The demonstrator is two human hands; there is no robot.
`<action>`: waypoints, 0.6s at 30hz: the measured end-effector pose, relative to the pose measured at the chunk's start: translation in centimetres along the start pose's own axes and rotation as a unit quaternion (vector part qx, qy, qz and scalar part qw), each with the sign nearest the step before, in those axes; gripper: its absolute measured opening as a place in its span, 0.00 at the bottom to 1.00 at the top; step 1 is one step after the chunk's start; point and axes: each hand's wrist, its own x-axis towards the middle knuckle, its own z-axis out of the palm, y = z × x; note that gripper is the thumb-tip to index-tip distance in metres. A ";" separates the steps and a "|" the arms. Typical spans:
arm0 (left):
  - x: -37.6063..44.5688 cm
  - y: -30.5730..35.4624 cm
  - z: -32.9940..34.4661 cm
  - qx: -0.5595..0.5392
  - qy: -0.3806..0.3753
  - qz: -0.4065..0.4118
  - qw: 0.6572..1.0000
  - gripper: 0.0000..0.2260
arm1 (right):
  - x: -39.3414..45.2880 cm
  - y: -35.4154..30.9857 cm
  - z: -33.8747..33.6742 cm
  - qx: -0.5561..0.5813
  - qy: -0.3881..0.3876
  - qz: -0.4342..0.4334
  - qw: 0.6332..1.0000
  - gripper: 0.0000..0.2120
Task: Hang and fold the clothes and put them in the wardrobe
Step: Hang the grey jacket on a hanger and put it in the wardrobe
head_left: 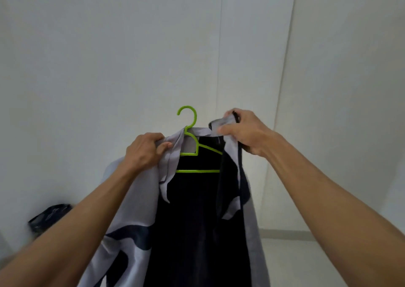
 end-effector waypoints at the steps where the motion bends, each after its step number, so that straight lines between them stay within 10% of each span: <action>1: 0.2 0.0 -0.2 -0.026 0.004 0.003 1.000 0.17 | -0.5 -1.0 0.0 -0.028 -0.081 0.023 0.996 0.09; 6: 1.3 0.3 -1.9 -0.107 0.026 0.031 0.993 0.20 | 0.8 -0.5 -2.6 -0.232 0.104 -0.020 0.967 0.08; 10: 1.4 1.2 -2.4 -0.135 0.024 0.040 0.990 0.19 | 1.2 3.5 -2.5 -0.416 -0.049 -0.021 0.908 0.21; 18: 2.5 3.0 -2.7 -0.147 0.005 0.050 0.988 0.21 | 3.0 3.4 -0.3 -0.378 0.026 -0.177 0.908 0.14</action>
